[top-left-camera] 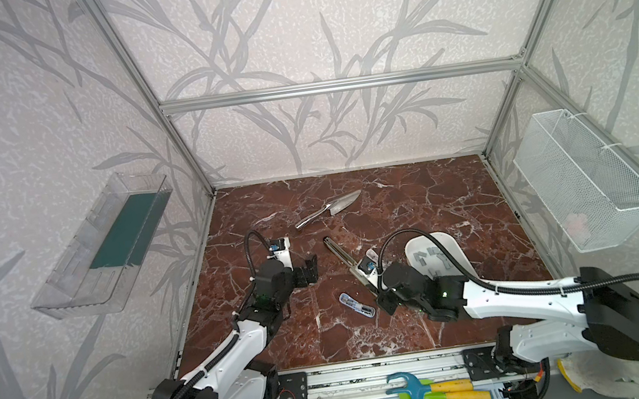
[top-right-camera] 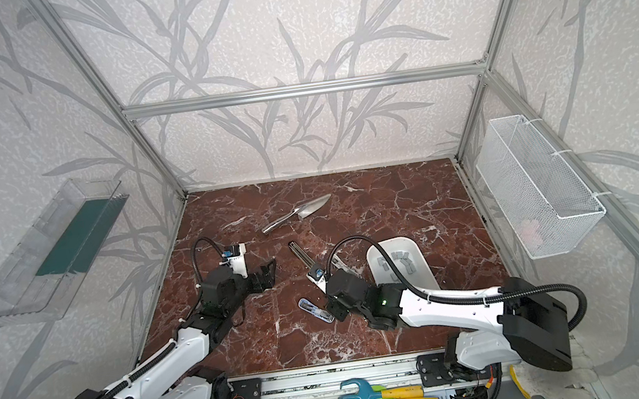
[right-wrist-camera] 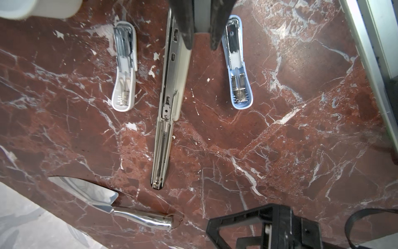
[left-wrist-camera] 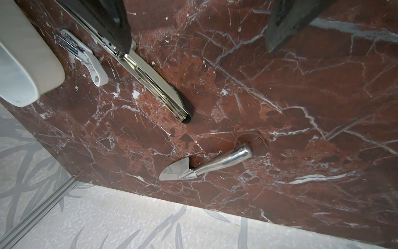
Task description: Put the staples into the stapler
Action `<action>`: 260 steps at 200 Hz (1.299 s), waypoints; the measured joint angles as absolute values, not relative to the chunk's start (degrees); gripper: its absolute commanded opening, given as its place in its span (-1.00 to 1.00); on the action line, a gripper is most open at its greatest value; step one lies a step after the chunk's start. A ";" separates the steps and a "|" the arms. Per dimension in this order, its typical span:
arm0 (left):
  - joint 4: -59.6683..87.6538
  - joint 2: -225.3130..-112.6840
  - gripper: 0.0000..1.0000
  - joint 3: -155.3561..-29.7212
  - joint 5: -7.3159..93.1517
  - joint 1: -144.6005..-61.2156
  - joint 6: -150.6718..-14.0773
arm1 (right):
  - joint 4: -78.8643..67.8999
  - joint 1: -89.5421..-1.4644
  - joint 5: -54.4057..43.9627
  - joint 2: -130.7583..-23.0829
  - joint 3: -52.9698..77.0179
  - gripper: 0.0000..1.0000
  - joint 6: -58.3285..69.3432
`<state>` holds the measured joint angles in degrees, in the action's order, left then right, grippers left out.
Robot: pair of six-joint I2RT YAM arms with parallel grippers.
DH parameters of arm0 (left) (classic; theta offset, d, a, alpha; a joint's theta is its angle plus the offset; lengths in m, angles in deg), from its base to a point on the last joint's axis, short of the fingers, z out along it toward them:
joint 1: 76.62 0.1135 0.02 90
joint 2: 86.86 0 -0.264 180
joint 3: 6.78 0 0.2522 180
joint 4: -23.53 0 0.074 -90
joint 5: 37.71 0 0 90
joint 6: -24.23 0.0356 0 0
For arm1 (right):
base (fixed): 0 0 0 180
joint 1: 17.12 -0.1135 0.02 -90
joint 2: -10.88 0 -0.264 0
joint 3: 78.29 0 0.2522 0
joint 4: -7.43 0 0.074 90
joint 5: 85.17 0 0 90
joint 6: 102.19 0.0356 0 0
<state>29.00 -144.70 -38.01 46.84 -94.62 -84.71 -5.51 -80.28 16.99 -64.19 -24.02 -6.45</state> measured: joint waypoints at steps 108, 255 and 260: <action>31.27 -148.07 0.96 -36.05 37.20 -94.68 -83.37 | -0.88 -80.28 13.06 -73.43 -23.43 -0.82 -7.79; 32.06 -149.12 0.97 -36.07 37.42 -94.71 -83.31 | -0.64 -82.59 11.29 -74.04 -24.32 -0.82 -8.03; 32.06 -149.12 0.97 -36.07 37.42 -94.73 -83.31 | -0.64 -82.59 11.22 -74.04 -24.32 -0.82 -8.05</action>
<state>32.06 -149.12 -36.07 37.42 -94.73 -83.31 -0.64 -82.59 11.22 -74.04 -24.32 -8.05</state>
